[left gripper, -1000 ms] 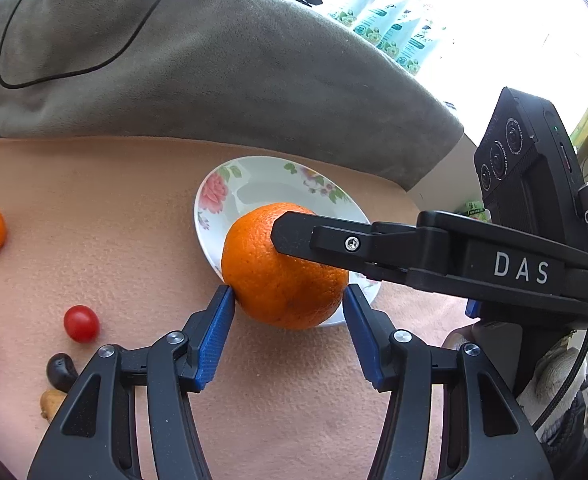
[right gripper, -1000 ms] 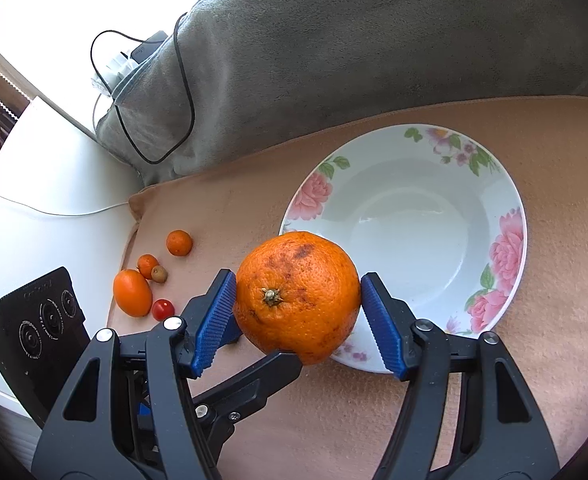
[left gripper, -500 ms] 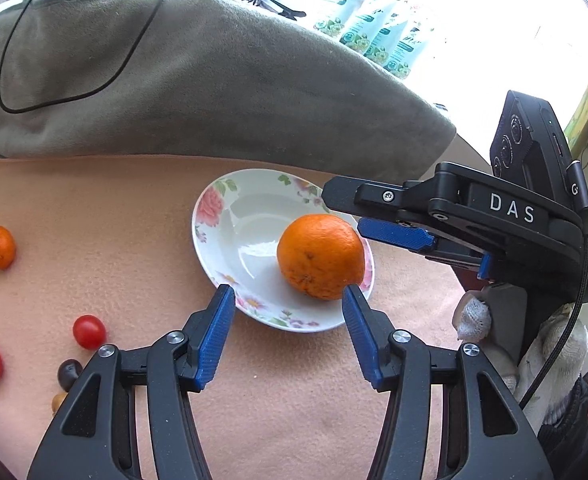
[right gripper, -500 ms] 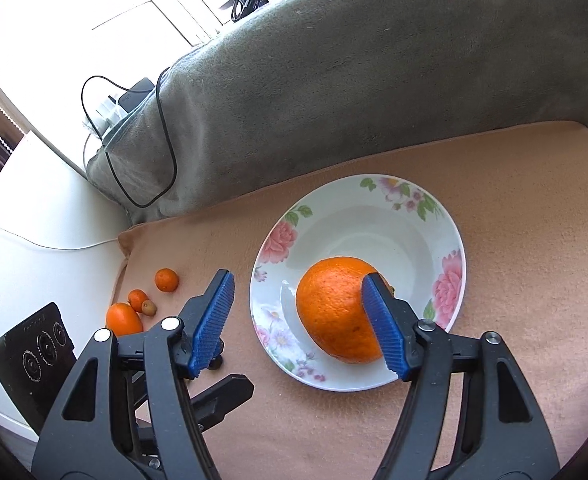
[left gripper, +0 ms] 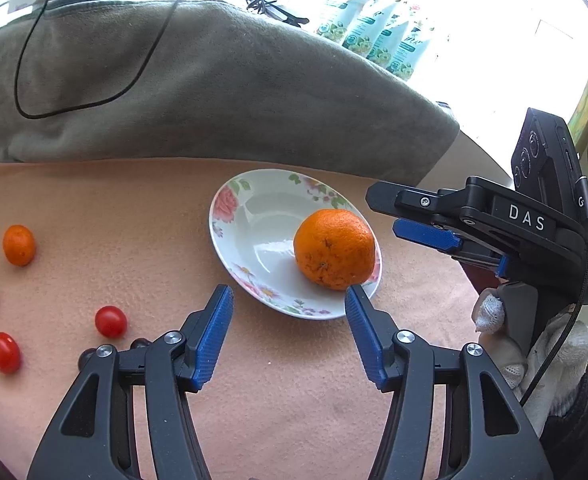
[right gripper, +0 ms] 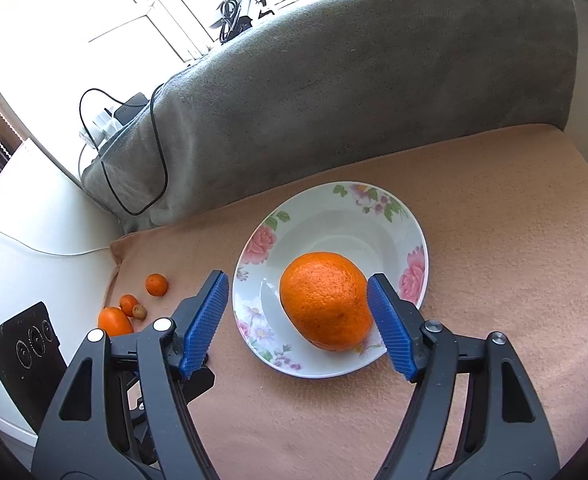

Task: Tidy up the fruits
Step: 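Open the right tool to release the orange and withdraw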

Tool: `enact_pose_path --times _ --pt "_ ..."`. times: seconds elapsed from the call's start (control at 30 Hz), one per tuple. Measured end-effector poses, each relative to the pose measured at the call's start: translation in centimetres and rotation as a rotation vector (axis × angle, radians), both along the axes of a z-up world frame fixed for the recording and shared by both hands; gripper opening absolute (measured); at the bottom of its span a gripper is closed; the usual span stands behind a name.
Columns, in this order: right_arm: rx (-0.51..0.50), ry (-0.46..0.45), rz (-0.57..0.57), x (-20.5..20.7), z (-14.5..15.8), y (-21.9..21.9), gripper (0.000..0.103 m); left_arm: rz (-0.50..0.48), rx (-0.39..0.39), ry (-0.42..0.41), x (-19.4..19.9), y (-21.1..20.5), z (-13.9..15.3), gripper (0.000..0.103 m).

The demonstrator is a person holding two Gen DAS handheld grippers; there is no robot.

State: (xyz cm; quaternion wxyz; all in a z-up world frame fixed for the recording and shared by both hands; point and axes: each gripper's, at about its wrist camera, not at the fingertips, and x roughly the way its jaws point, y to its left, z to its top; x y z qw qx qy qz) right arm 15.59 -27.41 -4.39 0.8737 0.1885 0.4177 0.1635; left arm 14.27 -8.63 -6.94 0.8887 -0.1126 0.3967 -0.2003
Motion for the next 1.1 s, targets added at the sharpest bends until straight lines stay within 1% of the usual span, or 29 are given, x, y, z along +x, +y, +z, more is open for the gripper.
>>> enact_pose_path --times 0.13,0.2,0.3,0.37,0.43,0.5,0.53,0.6,0.67,0.8,0.83,0.87,0.9,1.1 --pt "-0.015 -0.025 0.005 -0.6 0.4 0.2 0.076 0.010 0.019 -0.014 -0.6 0.5 0.3 0.062" --pt "-0.025 -0.041 0.009 -1.0 0.7 0.4 0.079 0.018 0.030 -0.023 -0.8 0.8 0.5 0.065" --pt "-0.047 -0.064 0.015 -1.5 1.1 0.9 0.080 0.030 0.042 -0.031 -1.1 1.3 0.7 0.066" --pt "-0.060 -0.078 0.022 -1.9 1.4 1.2 0.080 0.045 0.053 -0.038 -1.4 1.7 0.9 0.071" --pt "-0.066 -0.096 0.026 -2.2 1.7 1.6 0.081 0.058 0.064 -0.049 -1.7 2.1 1.1 0.071" --pt "-0.067 -0.109 0.029 -2.6 1.9 1.8 0.088 0.070 0.075 -0.058 -2.1 2.5 1.3 0.074" --pt "-0.064 -0.116 0.026 -2.8 2.0 1.9 0.088 0.075 0.081 -0.064 -2.2 2.7 1.4 0.076" --pt "-0.051 -0.126 0.019 -3.0 2.0 2.0 0.089 0.084 0.094 -0.075 -2.5 3.1 1.6 0.076" --pt "-0.037 -0.127 0.015 -3.1 2.1 2.0 0.089 0.095 0.103 -0.085 -2.9 3.4 1.8 0.080" --pt "-0.022 -0.121 0.019 -3.3 2.1 2.4 0.089 0.113 0.113 -0.094 -3.4 4.3 1.9 0.080" --pt "-0.026 -0.120 0.022 -3.3 2.1 2.5 0.090 0.119 0.114 -0.096 -3.6 4.6 1.9 0.080" --pt "-0.032 -0.120 0.025 -3.4 2.1 2.8 0.095 0.127 0.117 -0.098 -3.8 5.0 1.9 0.080" --pt "-0.038 -0.124 0.027 -3.5 2.2 3.0 0.098 0.136 0.122 -0.100 -3.9 5.3 1.9 0.080" --pt "-0.087 -0.146 0.043 -3.8 2.6 4.5 0.103 0.192 0.141 -0.095 -4.7 8.1 1.6 0.080"
